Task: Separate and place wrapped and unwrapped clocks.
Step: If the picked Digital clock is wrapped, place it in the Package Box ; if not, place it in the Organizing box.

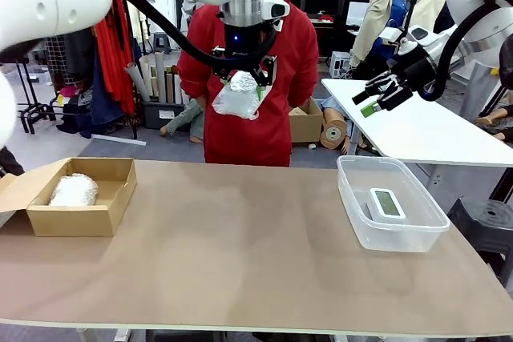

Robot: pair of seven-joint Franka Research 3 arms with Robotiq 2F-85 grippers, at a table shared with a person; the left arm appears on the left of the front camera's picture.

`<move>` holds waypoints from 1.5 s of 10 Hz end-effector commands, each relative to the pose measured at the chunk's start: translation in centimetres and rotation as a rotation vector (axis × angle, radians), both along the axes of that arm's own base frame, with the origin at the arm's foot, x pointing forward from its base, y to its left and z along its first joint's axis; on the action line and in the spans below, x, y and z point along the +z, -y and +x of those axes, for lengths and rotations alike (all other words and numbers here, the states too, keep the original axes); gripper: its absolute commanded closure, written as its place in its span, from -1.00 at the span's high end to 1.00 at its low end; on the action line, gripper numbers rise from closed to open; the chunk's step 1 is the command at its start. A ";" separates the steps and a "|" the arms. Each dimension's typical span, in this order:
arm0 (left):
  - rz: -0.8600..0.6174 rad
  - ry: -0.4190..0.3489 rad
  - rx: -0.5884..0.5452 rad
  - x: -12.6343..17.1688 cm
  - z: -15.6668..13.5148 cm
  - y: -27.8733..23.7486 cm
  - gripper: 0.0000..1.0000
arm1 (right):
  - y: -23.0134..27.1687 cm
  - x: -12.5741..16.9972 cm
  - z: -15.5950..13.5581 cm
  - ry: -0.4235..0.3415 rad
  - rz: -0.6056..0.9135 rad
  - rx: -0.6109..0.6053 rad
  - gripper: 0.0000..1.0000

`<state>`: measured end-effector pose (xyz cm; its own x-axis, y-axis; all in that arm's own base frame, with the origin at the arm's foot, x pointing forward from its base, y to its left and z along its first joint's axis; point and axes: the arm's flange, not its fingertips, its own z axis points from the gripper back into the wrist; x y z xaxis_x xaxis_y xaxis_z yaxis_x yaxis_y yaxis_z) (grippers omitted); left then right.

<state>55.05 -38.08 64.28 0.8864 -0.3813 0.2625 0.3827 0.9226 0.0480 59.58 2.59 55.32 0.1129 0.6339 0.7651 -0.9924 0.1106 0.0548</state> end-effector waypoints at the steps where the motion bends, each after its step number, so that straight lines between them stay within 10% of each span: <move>1: -0.006 -0.011 -0.030 0.7 -3.1 -2.9 -1.00 | -0.2 0.2 -0.1 0.009 -0.013 -0.001 1.00; 5: 0.038 0.019 0.001 2.0 -4.2 -8.1 -1.00 | -0.2 0.2 -0.1 0.009 -0.013 -0.001 1.00; 15: 0.389 0.082 0.499 -0.7 -1.3 -16.4 -1.00 | -0.2 0.2 -0.1 0.009 -0.013 -0.001 1.00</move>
